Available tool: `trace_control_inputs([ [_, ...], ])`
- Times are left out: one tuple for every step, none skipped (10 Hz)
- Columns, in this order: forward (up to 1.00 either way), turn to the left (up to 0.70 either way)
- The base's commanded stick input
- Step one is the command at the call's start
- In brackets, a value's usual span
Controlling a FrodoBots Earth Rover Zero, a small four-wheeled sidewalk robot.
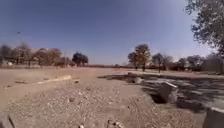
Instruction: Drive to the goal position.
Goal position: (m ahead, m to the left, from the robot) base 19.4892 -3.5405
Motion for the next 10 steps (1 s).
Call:
trace_control_inputs([
  [0.50,0.00],
  [0.50,0.00],
  [0.50,0.00],
  [0.50,0.00],
  [0.50,0.00],
  [0.50,0.00],
  [0.50,0.00],
  [0.50,0.00],
  [0.50,0.00],
  [0.50,0.00],
])
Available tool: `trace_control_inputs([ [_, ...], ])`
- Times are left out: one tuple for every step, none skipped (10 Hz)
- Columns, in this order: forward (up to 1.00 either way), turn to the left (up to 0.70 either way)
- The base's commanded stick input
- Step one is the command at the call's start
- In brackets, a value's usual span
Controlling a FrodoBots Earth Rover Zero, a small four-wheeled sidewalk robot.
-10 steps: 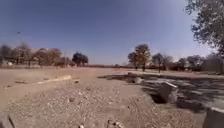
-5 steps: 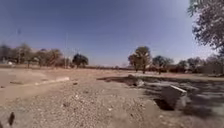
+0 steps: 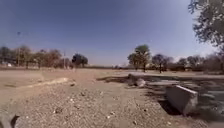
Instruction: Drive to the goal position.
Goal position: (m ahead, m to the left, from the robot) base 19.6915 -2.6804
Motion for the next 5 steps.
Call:
trace_control_inputs([
  [0.50,0.00],
  [0.50,0.00],
  [0.50,0.00],
  [0.50,0.00],
  [0.50,0.00],
])
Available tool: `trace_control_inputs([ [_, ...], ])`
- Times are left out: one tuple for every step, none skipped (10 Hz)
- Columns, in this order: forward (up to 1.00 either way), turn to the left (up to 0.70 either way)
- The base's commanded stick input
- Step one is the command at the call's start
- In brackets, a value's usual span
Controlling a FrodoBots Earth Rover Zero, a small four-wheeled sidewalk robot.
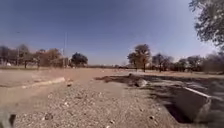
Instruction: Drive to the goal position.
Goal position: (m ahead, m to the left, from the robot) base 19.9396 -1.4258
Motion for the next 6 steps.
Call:
trace_control_inputs([
  [0.50,0.00],
  [0.50,0.00],
  [0.50,0.00],
  [0.50,0.00],
  [0.50,0.00],
  [0.50,0.00],
])
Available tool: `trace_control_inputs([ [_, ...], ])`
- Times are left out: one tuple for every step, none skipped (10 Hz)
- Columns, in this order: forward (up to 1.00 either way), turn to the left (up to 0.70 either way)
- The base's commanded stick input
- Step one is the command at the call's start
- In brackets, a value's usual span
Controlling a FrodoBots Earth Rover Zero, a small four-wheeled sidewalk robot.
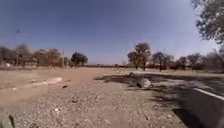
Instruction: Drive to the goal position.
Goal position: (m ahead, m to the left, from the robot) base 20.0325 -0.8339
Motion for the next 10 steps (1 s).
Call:
trace_control_inputs([
  [0.50,0.00],
  [0.50,0.00],
  [0.50,0.00],
  [0.50,0.00],
  [0.50,0.00],
  [0.50,0.00],
  [0.50,0.00],
  [0.50,0.00],
  [0.50,0.00],
  [0.50,0.00],
])
